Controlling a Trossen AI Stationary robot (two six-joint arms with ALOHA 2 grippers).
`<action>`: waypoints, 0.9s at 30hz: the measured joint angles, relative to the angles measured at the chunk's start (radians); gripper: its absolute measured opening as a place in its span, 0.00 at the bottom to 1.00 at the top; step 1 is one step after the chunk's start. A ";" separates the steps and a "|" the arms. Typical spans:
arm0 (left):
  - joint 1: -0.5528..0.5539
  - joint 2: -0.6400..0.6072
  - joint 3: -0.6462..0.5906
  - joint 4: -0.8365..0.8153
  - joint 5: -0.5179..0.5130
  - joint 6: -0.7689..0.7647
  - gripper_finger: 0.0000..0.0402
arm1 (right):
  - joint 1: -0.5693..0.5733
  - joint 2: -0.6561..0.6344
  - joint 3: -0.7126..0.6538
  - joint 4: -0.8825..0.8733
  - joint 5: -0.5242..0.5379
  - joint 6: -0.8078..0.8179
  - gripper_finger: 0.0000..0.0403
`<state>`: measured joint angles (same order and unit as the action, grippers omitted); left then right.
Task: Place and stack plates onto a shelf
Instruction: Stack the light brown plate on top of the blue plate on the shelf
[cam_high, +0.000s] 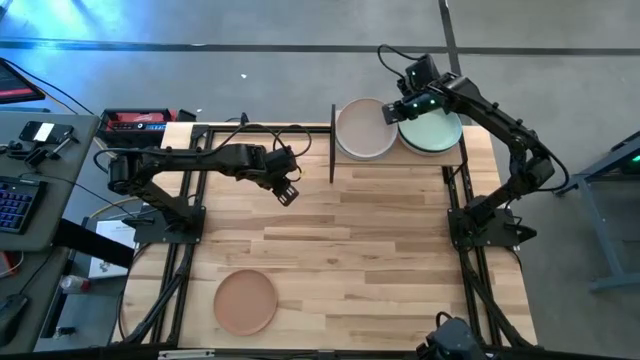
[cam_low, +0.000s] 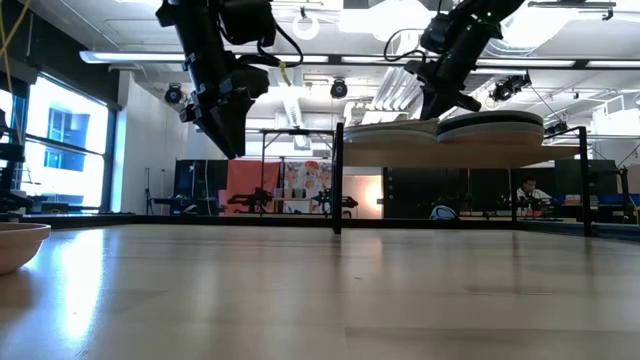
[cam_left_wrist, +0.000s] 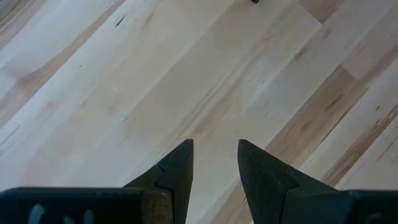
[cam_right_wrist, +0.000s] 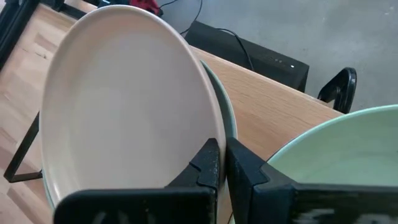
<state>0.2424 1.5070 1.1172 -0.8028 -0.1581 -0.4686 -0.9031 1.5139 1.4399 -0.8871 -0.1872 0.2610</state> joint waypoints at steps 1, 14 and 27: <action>0.000 0.000 0.000 0.000 0.000 0.000 0.29 | 0.000 0.000 0.000 0.000 0.000 0.001 0.00; 0.000 0.000 0.000 0.001 -0.008 0.001 0.29 | 0.000 0.000 0.000 -0.003 0.023 0.023 0.00; -0.001 0.000 0.000 0.001 -0.009 0.001 0.29 | 0.001 0.000 0.000 -0.015 0.013 0.030 0.00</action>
<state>0.2417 1.5070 1.1172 -0.8017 -0.1669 -0.4679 -0.9024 1.5139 1.4399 -0.9026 -0.1738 0.2909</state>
